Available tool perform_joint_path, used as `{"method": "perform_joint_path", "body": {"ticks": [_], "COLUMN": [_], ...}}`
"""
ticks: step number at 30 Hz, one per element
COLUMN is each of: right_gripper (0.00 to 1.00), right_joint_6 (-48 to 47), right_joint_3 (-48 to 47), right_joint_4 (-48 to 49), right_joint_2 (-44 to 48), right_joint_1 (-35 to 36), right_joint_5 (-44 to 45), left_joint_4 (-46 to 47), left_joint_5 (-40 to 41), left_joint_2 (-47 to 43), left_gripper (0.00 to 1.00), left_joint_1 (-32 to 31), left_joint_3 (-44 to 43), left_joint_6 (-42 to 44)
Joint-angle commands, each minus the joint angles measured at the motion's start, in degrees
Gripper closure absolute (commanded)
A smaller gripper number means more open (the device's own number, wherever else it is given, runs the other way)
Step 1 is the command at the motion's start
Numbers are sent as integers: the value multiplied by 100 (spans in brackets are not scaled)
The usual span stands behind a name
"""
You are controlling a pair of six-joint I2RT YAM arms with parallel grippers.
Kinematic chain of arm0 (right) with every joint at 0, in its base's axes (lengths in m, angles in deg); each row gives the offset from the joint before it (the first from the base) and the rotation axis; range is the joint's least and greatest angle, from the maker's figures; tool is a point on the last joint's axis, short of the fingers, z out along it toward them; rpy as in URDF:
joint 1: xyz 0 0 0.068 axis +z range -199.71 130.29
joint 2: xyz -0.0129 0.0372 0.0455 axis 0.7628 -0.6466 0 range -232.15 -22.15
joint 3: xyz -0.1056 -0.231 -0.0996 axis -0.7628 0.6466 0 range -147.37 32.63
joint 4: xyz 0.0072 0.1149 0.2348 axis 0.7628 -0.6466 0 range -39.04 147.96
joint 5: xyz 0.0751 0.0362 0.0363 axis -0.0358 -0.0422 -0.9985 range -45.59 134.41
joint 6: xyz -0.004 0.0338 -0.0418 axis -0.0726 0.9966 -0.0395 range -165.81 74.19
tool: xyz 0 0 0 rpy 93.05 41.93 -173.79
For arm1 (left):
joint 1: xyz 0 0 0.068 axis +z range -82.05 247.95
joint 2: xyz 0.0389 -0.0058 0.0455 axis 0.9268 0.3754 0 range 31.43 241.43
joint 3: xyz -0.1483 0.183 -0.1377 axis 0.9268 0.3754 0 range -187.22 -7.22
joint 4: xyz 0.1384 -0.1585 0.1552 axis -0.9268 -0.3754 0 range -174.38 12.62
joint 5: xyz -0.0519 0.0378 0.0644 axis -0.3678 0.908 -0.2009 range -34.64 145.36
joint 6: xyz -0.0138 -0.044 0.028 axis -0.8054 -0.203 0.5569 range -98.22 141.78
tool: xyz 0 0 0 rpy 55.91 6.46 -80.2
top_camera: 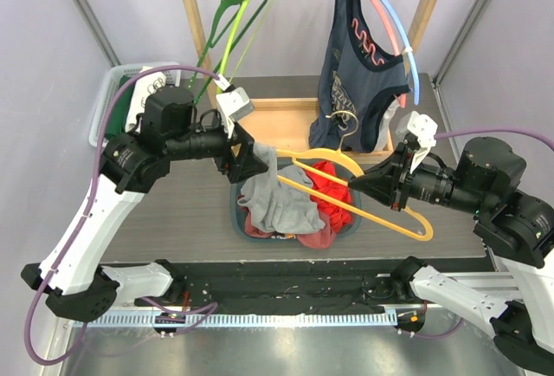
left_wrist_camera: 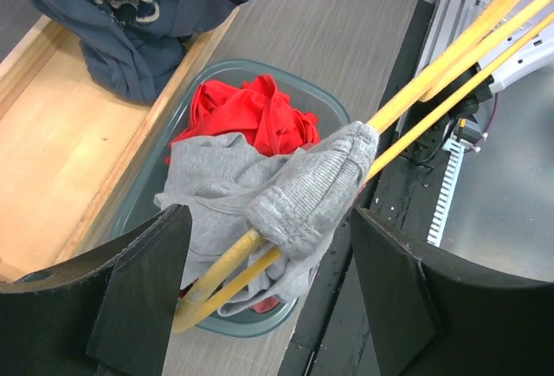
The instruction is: Remove the tank top from the hanger
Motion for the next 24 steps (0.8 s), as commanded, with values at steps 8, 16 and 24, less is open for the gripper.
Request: {"method": "perform_joint_path", "body": {"ticks": [8, 16, 24], "right_gripper": [99, 99, 99], "right_joint_6": [-246, -150, 8], "right_joint_3": [-170, -232, -127], "right_joint_4": [-41, -69, 257], "right_joint_2": [132, 176, 141], "right_joint_1": [-19, -10, -19], "right_joint_5": [739, 845, 687], "left_joint_4": [287, 174, 402], "left_joint_5": [1590, 434, -640], "left_joint_2": [-180, -408, -154], "left_gripper": [9, 11, 15], "left_joint_1": [3, 12, 12], "left_joint_3": [-614, -299, 230], "left_joint_6": [652, 39, -647]}}
